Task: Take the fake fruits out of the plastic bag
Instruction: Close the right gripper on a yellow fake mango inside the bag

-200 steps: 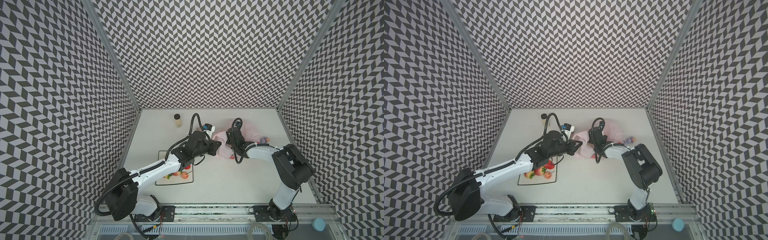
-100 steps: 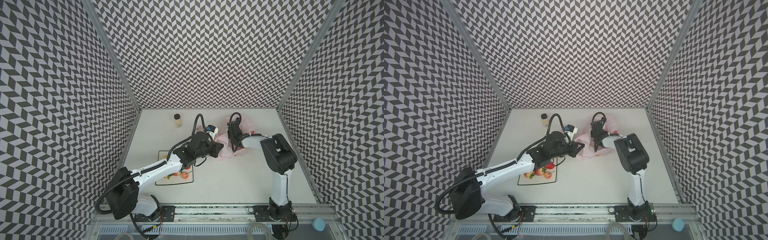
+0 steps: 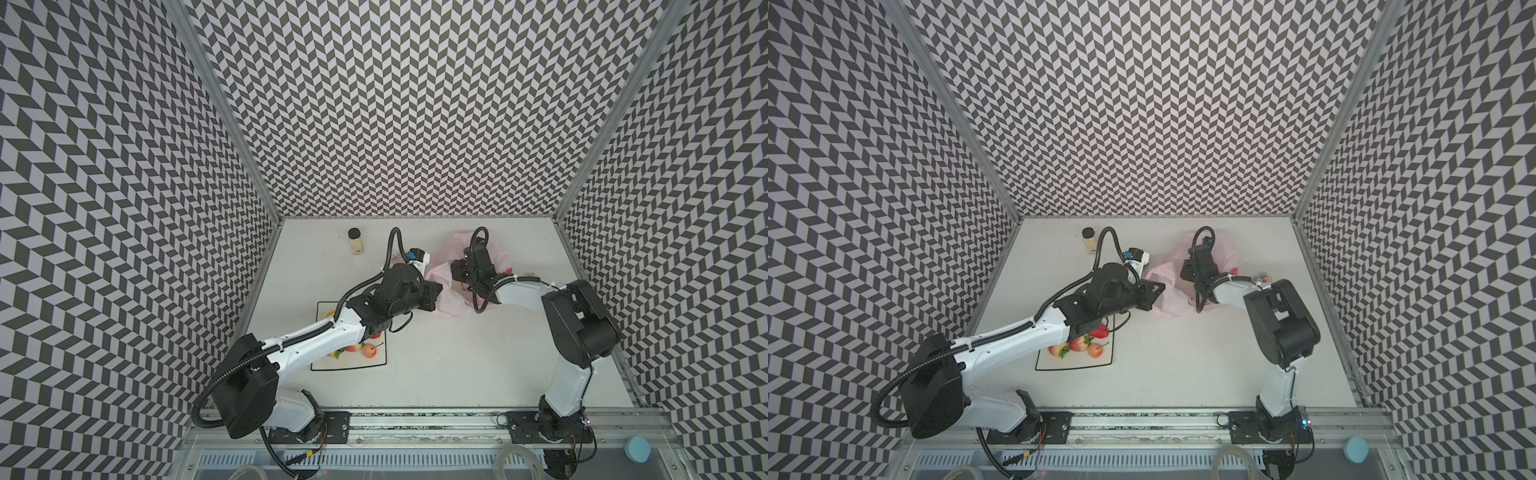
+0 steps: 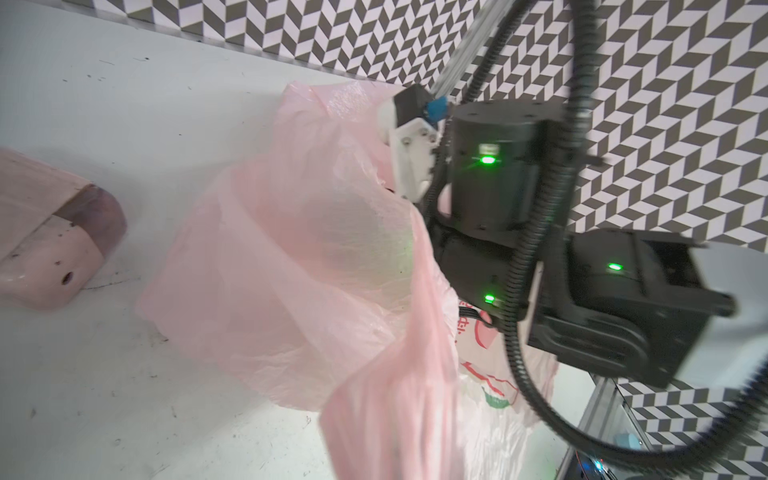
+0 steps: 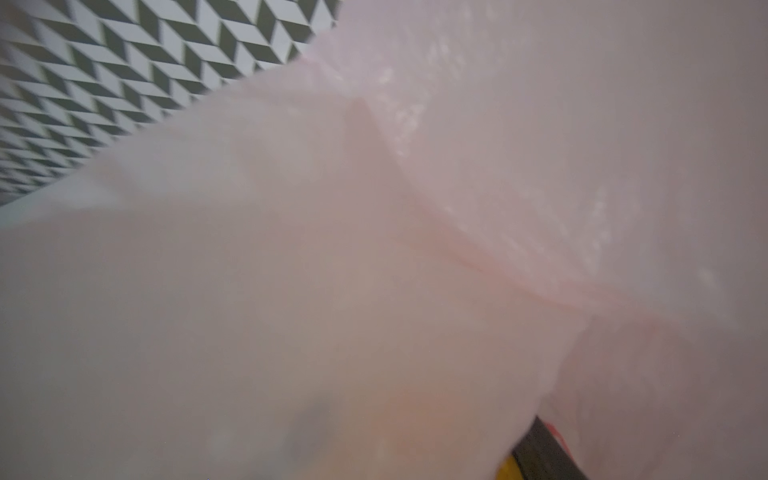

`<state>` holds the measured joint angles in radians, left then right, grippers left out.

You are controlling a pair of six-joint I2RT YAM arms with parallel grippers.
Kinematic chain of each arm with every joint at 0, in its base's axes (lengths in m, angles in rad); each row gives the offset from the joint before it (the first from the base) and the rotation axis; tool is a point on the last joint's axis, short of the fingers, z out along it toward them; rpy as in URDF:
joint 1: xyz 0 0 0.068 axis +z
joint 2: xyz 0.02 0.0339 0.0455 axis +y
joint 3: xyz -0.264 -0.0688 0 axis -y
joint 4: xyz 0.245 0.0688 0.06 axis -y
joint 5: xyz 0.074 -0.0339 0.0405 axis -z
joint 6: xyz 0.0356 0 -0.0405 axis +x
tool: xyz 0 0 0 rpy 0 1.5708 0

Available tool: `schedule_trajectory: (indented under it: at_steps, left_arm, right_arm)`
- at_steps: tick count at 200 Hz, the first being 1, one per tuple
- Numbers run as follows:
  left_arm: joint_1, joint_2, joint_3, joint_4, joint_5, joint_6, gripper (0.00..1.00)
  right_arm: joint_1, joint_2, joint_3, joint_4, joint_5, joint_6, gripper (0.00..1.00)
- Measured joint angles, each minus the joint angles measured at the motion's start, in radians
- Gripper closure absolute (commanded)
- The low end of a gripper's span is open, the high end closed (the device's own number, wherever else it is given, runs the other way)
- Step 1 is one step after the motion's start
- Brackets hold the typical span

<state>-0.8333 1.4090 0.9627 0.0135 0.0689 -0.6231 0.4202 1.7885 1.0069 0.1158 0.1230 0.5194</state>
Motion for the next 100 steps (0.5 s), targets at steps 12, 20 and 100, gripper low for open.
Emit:
schedule_trajectory:
  at_steps: [12, 20, 100]
  left_arm:
    - [0.01, -0.001, -0.005, 0.001, -0.014, -0.009, 1.0]
    - [0.019, -0.001, -0.01, 0.003, -0.023, -0.018, 1.0]
    - [0.106, 0.008, -0.024, 0.04, -0.046, -0.03, 1.0]
  right_arm:
    - [0.0, -0.062, -0.031, 0.005, -0.053, -0.016, 0.72]
    - [0.0, -0.104, -0.052, 0.005, -0.092, -0.029, 0.72]
    - [0.0, -0.49, -0.193, -0.069, -0.33, -0.125, 0.73]
